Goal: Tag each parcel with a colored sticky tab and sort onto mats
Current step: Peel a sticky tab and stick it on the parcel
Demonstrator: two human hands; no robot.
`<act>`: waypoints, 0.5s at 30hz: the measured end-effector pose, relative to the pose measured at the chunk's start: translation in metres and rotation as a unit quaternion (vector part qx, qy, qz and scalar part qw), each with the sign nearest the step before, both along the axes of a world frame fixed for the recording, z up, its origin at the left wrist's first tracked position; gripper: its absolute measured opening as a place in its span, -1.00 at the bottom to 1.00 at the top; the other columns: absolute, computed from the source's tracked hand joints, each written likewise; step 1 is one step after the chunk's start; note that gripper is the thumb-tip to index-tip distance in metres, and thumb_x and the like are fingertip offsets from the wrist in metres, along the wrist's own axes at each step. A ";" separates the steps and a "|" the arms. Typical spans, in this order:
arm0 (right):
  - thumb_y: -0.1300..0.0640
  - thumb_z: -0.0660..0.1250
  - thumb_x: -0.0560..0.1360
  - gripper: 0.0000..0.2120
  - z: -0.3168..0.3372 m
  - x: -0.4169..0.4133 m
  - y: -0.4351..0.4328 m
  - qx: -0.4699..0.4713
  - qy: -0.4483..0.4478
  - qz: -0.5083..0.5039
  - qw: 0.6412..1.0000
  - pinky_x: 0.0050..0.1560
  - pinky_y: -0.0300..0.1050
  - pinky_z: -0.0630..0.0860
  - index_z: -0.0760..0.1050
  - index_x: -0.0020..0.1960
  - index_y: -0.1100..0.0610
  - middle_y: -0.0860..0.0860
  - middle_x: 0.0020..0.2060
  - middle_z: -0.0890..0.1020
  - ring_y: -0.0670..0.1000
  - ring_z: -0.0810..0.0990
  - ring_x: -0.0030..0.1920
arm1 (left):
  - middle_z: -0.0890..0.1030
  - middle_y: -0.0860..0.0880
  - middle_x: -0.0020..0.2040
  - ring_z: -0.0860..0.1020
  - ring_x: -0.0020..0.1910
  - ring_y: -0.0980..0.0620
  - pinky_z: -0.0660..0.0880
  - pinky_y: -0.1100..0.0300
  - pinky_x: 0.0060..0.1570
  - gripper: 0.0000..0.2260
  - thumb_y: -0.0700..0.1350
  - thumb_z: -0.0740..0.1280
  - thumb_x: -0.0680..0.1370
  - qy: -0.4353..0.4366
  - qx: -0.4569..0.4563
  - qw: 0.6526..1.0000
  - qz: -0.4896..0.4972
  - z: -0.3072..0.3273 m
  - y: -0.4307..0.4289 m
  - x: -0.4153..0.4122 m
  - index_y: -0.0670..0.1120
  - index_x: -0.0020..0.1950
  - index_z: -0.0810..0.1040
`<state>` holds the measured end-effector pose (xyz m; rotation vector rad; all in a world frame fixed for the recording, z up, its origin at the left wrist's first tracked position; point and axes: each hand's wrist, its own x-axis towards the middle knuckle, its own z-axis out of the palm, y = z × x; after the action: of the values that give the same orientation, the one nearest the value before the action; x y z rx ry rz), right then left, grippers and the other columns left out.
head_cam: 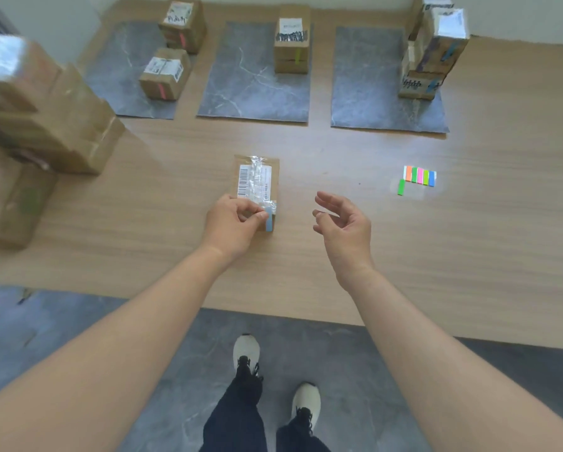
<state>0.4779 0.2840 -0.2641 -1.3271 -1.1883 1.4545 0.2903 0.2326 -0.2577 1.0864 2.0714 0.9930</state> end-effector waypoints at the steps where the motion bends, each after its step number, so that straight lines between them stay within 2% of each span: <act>1: 0.33 0.30 0.54 -0.65 -0.002 -0.007 -0.002 0.007 -0.013 0.007 1.000 0.15 0.10 0.64 0.63 0.13 -0.07 -0.12 0.13 0.68 -0.03 0.70 0.05 | 0.51 0.03 0.04 0.42 -0.33 0.15 0.43 0.27 -0.13 -0.95 -0.08 0.50 0.51 0.007 0.001 1.000 0.003 -0.004 -0.003 -0.005 -0.02 -0.14 0.68; 3: 0.32 0.29 0.54 -0.65 -0.007 -0.020 -0.003 0.024 -0.043 0.027 0.998 0.11 0.04 0.66 0.64 0.12 -0.08 -0.16 0.12 0.68 -0.05 0.70 0.03 | 0.51 0.03 0.01 0.42 -0.33 0.18 0.41 0.34 -0.16 -0.95 -0.08 0.50 0.51 0.015 0.000 1.000 0.006 -0.015 -0.006 -0.016 -0.05 -0.08 0.71; 6: 0.31 0.26 0.54 -0.64 -0.017 -0.039 -0.002 0.066 -0.107 0.058 0.990 -0.01 -0.20 0.59 0.65 0.18 -0.03 -0.18 0.08 0.68 -0.10 0.67 0.03 | 0.58 0.03 -0.08 0.45 -0.33 0.24 0.41 0.35 -0.18 -0.96 -0.10 0.50 0.51 0.031 -0.011 0.999 -0.007 -0.032 -0.009 -0.030 -0.03 -0.08 0.74; 9: 0.32 0.26 0.54 -0.61 -0.032 -0.056 -0.001 0.118 -0.176 0.096 0.973 -0.03 -0.28 0.55 0.64 0.24 -0.02 -0.18 0.11 0.64 -0.12 0.62 0.10 | 0.59 0.17 -0.29 0.47 -0.41 0.31 0.43 0.35 -0.26 -0.97 -0.10 0.51 0.50 0.020 -0.019 1.000 -0.011 -0.051 -0.009 -0.041 -0.03 -0.11 0.74; 11: 0.34 0.26 0.53 -0.58 -0.044 -0.063 0.002 0.161 -0.217 0.127 0.954 0.05 -0.21 0.57 0.61 0.29 0.01 -0.18 0.24 0.57 -0.08 0.58 0.20 | 0.60 0.21 -0.35 0.48 -0.43 0.33 0.42 0.39 -0.29 -0.98 -0.09 0.51 0.49 -0.001 -0.014 1.000 -0.006 -0.063 -0.006 -0.046 -0.02 -0.13 0.74; 12: 0.34 0.26 0.53 -0.56 -0.049 -0.066 0.005 0.189 -0.249 0.144 0.939 0.15 -0.16 0.55 0.59 0.33 0.02 -0.15 0.32 0.54 -0.06 0.54 0.28 | 0.61 0.20 -0.35 0.50 -0.41 0.31 0.45 0.35 -0.25 -0.98 -0.09 0.52 0.49 -0.007 -0.014 1.000 -0.011 -0.068 -0.003 -0.046 -0.02 -0.13 0.74; 14: 0.31 0.27 0.53 -0.50 -0.059 -0.068 0.011 0.237 -0.333 0.183 0.894 0.34 -0.11 0.44 0.53 0.42 0.00 -0.09 0.46 0.46 0.00 0.43 0.43 | 0.66 0.15 -0.31 0.55 -0.34 0.21 0.53 0.24 -0.17 -0.97 -0.08 0.52 0.48 -0.013 -0.011 1.000 -0.022 -0.079 0.002 -0.046 -0.01 -0.12 0.75; 15: 0.31 0.27 0.54 -0.48 -0.063 -0.070 0.013 0.252 -0.367 0.204 0.872 0.36 -0.11 0.39 0.50 0.45 -0.01 -0.07 0.50 0.42 0.03 0.38 0.47 | 0.67 0.13 -0.29 0.57 -0.32 0.17 0.55 0.20 -0.14 -0.97 -0.07 0.52 0.48 -0.016 -0.007 1.000 -0.024 -0.083 0.004 -0.046 -0.01 -0.12 0.75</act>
<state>0.4082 0.2965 -0.3272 -1.3215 -2.2766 0.7686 0.2448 0.2366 -0.3409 1.1010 2.0143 0.9658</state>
